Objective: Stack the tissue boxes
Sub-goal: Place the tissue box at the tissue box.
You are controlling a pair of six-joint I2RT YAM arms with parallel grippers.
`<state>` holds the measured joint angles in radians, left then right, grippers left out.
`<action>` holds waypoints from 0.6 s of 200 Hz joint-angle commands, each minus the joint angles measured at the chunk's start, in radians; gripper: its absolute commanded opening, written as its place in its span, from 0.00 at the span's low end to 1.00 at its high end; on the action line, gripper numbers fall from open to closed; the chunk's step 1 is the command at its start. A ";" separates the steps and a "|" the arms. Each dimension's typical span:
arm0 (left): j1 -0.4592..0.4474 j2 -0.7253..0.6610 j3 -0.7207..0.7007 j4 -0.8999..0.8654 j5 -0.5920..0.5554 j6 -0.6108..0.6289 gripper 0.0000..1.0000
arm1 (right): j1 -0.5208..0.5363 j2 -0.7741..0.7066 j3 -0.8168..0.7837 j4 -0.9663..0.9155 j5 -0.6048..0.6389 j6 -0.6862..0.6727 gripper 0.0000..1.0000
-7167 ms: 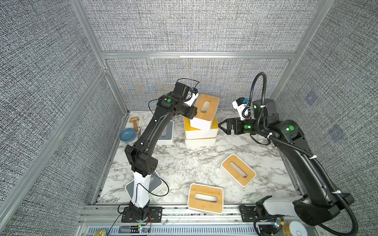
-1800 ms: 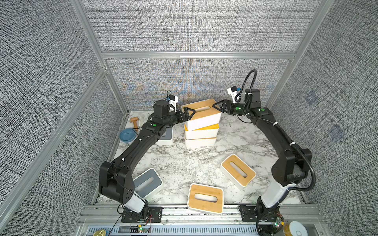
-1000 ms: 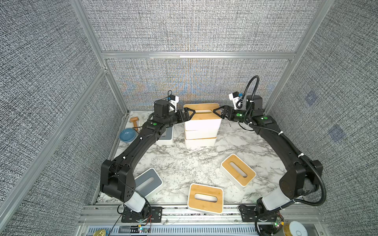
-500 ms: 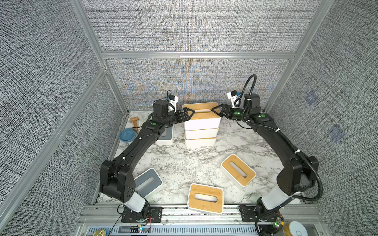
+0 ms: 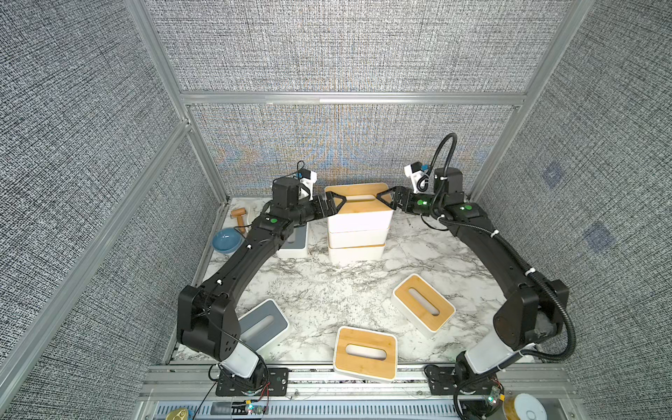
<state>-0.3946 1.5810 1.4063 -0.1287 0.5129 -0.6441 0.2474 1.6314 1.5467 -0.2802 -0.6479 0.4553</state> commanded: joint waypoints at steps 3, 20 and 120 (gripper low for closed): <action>-0.001 0.001 0.015 0.043 0.088 0.001 0.99 | 0.008 0.009 0.013 0.021 -0.091 0.000 0.99; 0.005 -0.003 0.021 0.033 0.084 0.010 0.99 | 0.006 0.008 0.019 0.017 -0.080 -0.001 0.99; 0.053 -0.029 0.108 -0.067 0.077 0.075 0.99 | -0.027 0.010 0.083 -0.048 -0.032 -0.015 0.99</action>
<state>-0.3557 1.5715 1.5028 -0.1753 0.5755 -0.6025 0.2302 1.6489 1.6196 -0.3046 -0.6758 0.4480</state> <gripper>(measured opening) 0.994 0.993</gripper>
